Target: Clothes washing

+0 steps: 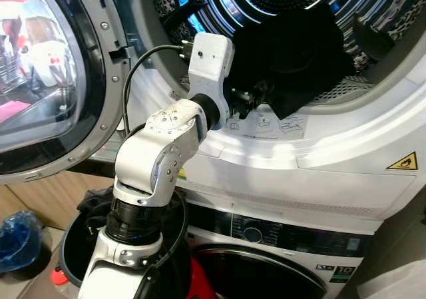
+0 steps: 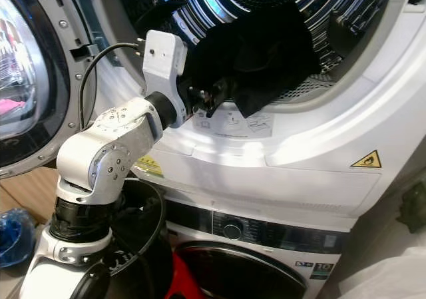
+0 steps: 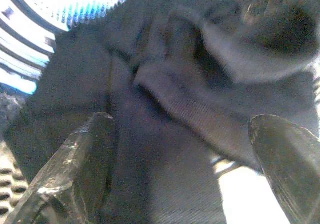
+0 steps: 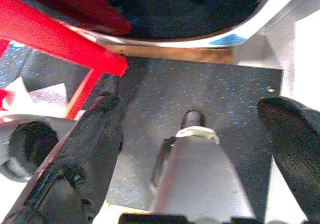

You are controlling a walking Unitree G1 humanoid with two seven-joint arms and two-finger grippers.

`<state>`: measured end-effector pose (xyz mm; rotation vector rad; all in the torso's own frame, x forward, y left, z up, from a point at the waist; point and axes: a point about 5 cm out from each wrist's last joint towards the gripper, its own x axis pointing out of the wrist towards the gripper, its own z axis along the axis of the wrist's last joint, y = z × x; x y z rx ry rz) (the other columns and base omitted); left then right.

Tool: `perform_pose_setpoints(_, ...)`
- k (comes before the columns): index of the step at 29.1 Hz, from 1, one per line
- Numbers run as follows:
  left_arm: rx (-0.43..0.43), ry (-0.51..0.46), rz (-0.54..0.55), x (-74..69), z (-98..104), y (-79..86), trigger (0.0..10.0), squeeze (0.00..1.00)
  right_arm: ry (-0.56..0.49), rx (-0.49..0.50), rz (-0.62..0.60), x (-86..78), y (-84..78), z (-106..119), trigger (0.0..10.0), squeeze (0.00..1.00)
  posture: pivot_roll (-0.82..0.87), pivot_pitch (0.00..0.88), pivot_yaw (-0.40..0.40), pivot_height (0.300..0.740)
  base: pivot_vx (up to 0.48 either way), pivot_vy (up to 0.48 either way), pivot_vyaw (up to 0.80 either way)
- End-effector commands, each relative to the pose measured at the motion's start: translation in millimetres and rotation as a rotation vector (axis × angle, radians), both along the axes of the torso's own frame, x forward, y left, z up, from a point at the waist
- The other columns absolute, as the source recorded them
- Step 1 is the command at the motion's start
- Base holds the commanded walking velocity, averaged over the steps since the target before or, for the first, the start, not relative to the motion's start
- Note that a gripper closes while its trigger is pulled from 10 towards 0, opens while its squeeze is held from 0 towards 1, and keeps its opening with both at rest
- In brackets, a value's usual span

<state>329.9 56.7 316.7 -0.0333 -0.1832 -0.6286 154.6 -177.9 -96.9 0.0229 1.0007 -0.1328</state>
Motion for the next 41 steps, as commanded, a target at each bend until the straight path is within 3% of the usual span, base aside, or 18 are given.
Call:
perform_pose_setpoints(1,0.044,-0.04,-0.01,10.9,8,8.9,10.0,0.0,0.007,0.01,0.002,-0.8,4.5,-1,10.0,0.0,0.02,0.0,0.099,0.74,0.0,0.0,0.0)
perform_pose_setpoints(5,0.105,-0.107,-0.059,14.3,16,8.1,10.0,0.0,0.006,0.016,0.004,-1.2,6.7,-1,10.0,0.0,0.03,0.0,0.1,0.74,0.0,0.0,0.0)
perform_pose_setpoints(7,0.187,-0.194,-0.042,22.7,31,9.0,10.0,0.0,0.017,0.023,0.015,-4.3,9.4,-3,10.0,0.0,0.05,0.0,0.098,0.74,0.0,0.0,0.0)
perform_pose_setpoints(8,0.187,-0.194,-0.042,22.7,31,9.0,10.0,0.0,0.017,0.023,0.015,-4.3,9.4,-3,10.0,0.0,0.05,0.0,0.098,0.74,0.0,0.0,0.0)
perform_pose_setpoints(9,0.255,-0.268,0.026,28.7,40,11.8,10.0,0.0,0.021,0.024,0.021,-5.1,9.9,-3,10.0,0.0,0.04,0.0,0.099,0.74,0.0,0.0,0.0)
perform_pose_setpoints(12,0.241,-0.298,0.001,35.5,52,11.1,10.0,0.0,0.017,0.026,0.016,-4.5,9.2,-3,10.0,0.0,0.03,0.0,0.1,0.74,0.0,0.0,0.0)
perform_pose_setpoints(18,0.195,-0.238,-0.053,46.7,57,7.6,10.0,0.0,0.019,0.021,0.017,-4.6,7.8,-3,10.0,0.0,0.03,0.0,0.101,0.74,0.0,0.0,0.0)
perform_pose_setpoints(21,0.172,-0.161,-0.138,52.7,51,3.2,10.0,0.0,0.021,0.019,0.018,-4.9,6.4,-3,10.0,0.0,0.02,0.0,0.107,0.74,0.0,0.0,0.0)
perform_pose_setpoints(24,0.113,-0.07,-0.307,57.5,41,-8.5,10.0,0.0,0.02,0.021,0.012,-5.5,5.5,-3,10.0,0.0,0.01,0.0,0.117,0.74,0.0,0.0,0.0)
perform_pose_setpoints(28,0.11,-0.025,-0.34,63.8,35,-13.9,10.0,0.0,0.023,0.025,0.007,-8.0,5.5,-4,10.0,0.0,-0.01,0.0,0.122,0.74,0.0,0.0,0.0)
perform_pose_setpoints(29,0.172,-0.03,-0.292,68.4,32,-13.9,10.0,0.0,0.027,0.026,0.004,-10.5,4.7,-4,10.0,0.0,-0.01,0.0,0.124,0.74,0.0,0.0,0.0)
perform_pose_setpoints(32,0.177,-0.035,-0.309,68.0,34,-16.0,10.0,0.0,0.031,0.027,0.0,-13.3,4.0,-5,10.0,0.0,-0.02,0.0,0.13,0.74,0.0,0.0,0.0)
perform_pose_setpoints(37,0.258,-0.09,-0.306,69.0,37,-21.0,10.0,0.0,0.048,0.027,-0.015,-26.3,1.9,-9,10.0,0.0,-0.06,0.015,0.142,0.74,0.0,0.0,0.0)
perform_pose_setpoints(41,0.198,-0.12,-0.327,67.9,44,-24.1,10.0,0.0,0.06,0.027,-0.024,-38.4,1.6,-12,10.0,0.0,-0.09,0.045,0.151,0.74,0.0,0.0,0.0)
